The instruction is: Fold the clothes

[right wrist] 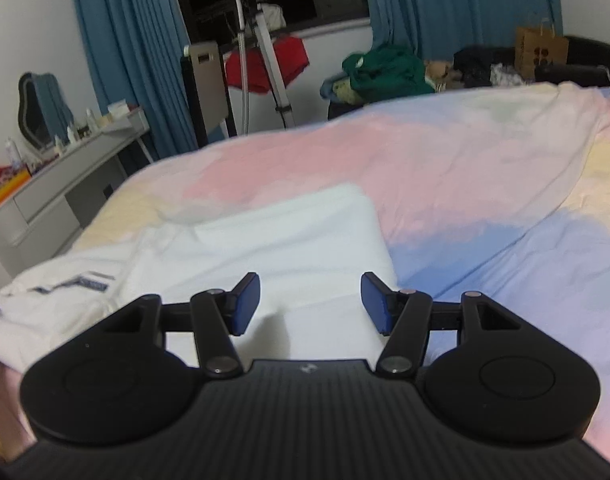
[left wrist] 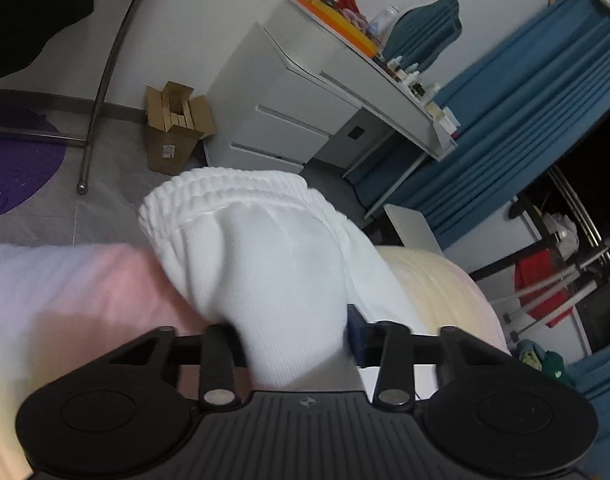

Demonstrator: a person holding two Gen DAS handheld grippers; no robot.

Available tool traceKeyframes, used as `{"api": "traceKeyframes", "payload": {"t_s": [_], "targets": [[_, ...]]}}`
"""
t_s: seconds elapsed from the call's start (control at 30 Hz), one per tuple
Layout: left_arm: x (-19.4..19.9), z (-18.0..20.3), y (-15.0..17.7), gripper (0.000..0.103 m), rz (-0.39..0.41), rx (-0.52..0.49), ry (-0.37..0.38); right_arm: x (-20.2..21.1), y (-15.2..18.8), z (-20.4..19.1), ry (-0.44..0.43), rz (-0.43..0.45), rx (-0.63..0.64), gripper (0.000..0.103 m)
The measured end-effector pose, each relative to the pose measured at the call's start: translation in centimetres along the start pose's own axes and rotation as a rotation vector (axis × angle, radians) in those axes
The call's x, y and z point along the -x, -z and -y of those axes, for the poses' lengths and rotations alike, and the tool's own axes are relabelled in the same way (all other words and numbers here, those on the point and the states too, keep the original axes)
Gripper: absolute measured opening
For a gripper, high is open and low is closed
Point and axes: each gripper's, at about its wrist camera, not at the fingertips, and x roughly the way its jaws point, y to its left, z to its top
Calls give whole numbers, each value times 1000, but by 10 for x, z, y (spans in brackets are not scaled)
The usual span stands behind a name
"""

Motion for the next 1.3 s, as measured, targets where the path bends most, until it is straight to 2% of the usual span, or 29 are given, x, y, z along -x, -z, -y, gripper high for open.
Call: {"api": "traceKeyframes", "payload": {"t_s": [0.03, 0.13, 0.3, 0.37, 0.53, 0.6, 0.7, 0.93, 1.03, 1.2, 1.3], "targets": [[0, 1, -2, 32, 7, -6, -5, -3, 2, 0, 2, -10, 8, 58], [12, 28, 1, 23, 90, -167, -28, -11, 7, -1, 7, -41, 30, 58], [51, 89, 24, 20, 261, -402, 3, -23, 15, -1, 13, -88, 60, 59], [69, 116, 45, 19, 321, -484, 46, -17, 11, 8, -12, -82, -6, 58], [113, 181, 100, 17, 472, -691, 158, 13, -1, 50, -72, -27, -276, 58], [131, 208, 128, 17, 505, -725, 214, 27, -4, 68, -80, 1, -373, 59], [154, 244, 174, 16, 548, -781, 302, 38, -5, 90, -67, 32, -449, 60], [191, 298, 323, 15, 560, -963, 445, 48, -5, 133, -36, 86, -596, 60], [185, 304, 387, 16, 508, -1093, 490, 52, -5, 151, -22, 108, -656, 60], [146, 290, 478, 18, 373, -1364, 493, 48, -3, 165, -33, 112, -703, 60], [145, 285, 502, 21, 337, -1464, 486, 44, -1, 169, -86, 112, -734, 60]]}}
